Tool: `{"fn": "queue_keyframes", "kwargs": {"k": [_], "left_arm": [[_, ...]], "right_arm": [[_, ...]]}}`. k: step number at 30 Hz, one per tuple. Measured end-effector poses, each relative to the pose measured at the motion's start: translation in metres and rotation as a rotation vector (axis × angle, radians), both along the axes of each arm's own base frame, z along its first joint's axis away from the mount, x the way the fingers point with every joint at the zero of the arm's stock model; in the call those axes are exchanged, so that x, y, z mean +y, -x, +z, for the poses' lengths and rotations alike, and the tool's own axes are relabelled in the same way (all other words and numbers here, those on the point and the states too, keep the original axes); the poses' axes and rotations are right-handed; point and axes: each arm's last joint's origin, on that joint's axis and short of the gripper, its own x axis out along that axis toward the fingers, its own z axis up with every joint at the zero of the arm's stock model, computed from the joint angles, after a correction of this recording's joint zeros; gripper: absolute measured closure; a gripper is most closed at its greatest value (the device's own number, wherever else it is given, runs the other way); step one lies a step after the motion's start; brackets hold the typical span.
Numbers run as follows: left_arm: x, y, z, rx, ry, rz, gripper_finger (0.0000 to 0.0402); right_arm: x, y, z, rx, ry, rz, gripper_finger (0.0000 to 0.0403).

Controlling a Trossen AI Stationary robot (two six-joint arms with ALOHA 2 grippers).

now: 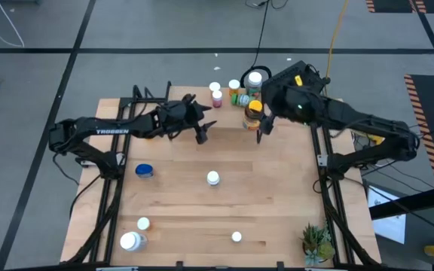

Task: Pick and place medicine bottles onto shelf by color
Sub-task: Adjust the pill bottles on the shelf

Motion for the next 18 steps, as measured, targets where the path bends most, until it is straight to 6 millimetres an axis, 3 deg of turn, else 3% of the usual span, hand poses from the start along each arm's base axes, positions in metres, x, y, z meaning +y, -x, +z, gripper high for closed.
{"fn": "queue_keyframes", "kwargs": {"k": [4,11,18], "left_arm": [[-0.004,0.000,0.001,0.007,-0.013,0.013,0.0144],[-0.005,0.006,0.001,0.055,-0.008,0.017,0.0144],[-0.006,0.018,0.014,0.052,-0.047,0.093,0.0144]], "right_arm": [[-0.015,-0.001,-0.016,0.028,-0.109,0.005,0.0080],[-0.025,-0.001,-0.041,0.089,-0.133,-0.030,0.0083],[-0.027,-0.003,-0.047,0.054,-0.149,0.012,0.0156]]}}
